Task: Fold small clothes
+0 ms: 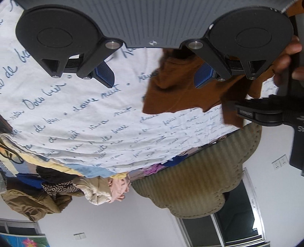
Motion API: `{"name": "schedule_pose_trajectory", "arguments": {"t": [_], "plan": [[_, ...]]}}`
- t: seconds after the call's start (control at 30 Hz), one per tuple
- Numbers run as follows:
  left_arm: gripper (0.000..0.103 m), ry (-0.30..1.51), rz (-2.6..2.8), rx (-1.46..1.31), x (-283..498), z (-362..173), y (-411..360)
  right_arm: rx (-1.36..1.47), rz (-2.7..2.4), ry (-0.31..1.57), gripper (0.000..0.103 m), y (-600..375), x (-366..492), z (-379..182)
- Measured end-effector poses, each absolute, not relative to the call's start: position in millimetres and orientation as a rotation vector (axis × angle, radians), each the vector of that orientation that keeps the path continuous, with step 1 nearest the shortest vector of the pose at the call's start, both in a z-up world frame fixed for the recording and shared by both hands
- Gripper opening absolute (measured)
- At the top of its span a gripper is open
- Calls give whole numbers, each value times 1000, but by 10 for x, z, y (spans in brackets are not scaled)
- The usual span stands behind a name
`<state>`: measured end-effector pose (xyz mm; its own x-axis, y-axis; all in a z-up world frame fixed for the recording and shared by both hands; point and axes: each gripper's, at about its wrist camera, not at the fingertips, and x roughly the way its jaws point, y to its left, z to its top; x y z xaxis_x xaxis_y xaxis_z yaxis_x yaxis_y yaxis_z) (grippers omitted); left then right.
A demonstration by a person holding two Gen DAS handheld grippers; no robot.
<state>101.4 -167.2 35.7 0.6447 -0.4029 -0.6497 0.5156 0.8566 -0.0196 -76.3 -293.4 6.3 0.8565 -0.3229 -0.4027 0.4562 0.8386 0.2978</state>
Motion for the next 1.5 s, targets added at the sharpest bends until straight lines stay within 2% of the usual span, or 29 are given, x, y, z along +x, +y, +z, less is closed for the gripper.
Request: {"name": "schedule_pose_trajectory", "arguments": {"t": [0.07, 0.1, 0.13, 0.17, 0.2, 0.23, 0.37, 0.5, 0.63, 0.8, 0.9, 1.0, 1.03, 1.07, 1.13, 1.37, 1.5], "plan": [[15, 776, -599, 118, 1057, 308, -1691, 395, -430, 346, 89, -2959, -787, 49], [26, 810, -642, 88, 1068, 292, -1692, 392, -435, 343, 89, -2965, -802, 45], [45, 830, -687, 58, 1068, 303, -1667, 391, -439, 341, 89, -2975, -808, 49], [56, 833, -715, 31, 1053, 337, -1623, 390, -439, 338, 89, -2975, -814, 59], [77, 815, -725, 5, 1035, 394, -1564, 389, -436, 333, 89, -2974, -818, 71], [85, 780, -722, -14, 1002, 469, -1484, 386, -433, 328, 89, -2968, -821, 86], [86, 636, -661, 22, 900, 754, -1077, 401, -352, 333, 89, -2917, -757, 164], [86, 557, -464, 95, 880, 751, -598, 621, -125, 399, 87, -2995, -467, 130], [86, 604, -321, 91, 920, 517, -99, 852, 8, 463, 83, -3065, -79, -67], [86, 701, -245, 29, 938, 196, 378, 830, -82, 489, 79, -2914, 301, -151], [86, 729, -205, -11, 916, 73, 575, 795, -125, 473, 63, -2865, 449, -143], [86, 747, -193, -38, 876, 6, 712, 771, -170, 489, 34, -2863, 570, -169], [86, 751, -190, -40, 865, 0, 739, 766, -190, 495, 18, -2861, 582, -181], [86, 751, -189, -40, 851, 3, 762, 764, -207, 494, 14, -2871, 566, -195], [86, 747, -183, -40, 820, 23, 804, 762, -222, 467, 11, -2895, 461, -196], [86, 728, -177, -39, 742, 85, 932, 650, -315, 381, 10, -2907, -33, -18], [86, 757, -156, -26, 774, 13, 952, 637, -333, 425, 11, -2998, -94, -65]]}}
